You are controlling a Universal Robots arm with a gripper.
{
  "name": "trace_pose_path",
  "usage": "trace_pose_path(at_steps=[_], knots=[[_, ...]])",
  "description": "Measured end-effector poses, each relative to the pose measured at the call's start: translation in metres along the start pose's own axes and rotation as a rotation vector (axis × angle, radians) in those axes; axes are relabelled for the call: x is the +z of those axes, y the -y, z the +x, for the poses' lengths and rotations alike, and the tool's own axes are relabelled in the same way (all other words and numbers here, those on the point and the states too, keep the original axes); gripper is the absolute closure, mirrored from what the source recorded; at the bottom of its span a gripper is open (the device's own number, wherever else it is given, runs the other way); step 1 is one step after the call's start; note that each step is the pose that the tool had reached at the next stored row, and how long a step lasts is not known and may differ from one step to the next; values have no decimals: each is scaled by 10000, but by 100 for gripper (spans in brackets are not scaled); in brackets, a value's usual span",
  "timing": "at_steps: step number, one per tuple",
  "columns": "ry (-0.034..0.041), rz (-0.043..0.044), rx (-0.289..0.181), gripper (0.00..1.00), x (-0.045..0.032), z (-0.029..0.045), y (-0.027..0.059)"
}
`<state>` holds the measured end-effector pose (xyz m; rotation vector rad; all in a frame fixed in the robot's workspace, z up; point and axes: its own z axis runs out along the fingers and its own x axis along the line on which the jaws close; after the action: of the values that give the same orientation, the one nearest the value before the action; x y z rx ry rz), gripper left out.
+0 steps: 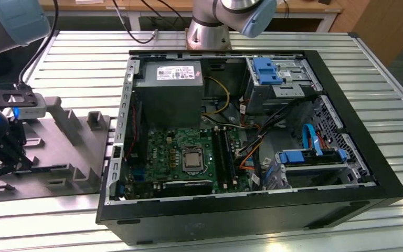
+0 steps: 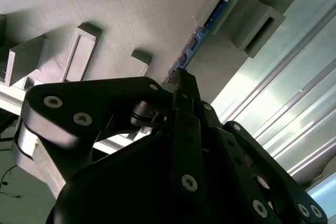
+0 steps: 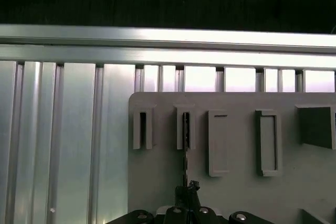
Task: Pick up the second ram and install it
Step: 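Pick up the second ram and move it above second insertion slot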
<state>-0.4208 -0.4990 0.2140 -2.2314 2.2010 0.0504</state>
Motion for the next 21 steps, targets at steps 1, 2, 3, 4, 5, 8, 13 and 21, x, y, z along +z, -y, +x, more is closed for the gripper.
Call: trace_pose_path(at_steps=[1,2,3,4,5,8,13,21], knots=[[-1,-1,-7,90,4,0,-8],[-1,-1,-11,90,8,0,-16],[-1,-1,-16,90,10,0,-23],[-1,-2,-20,90,11,0,-28],[-1,-2,-23,90,12,0,-34],[-1,-2,-37,90,15,0,-48],[-1,-2,-37,90,15,-1,-49],[-1,-1,-39,64,16,-1,-49]])
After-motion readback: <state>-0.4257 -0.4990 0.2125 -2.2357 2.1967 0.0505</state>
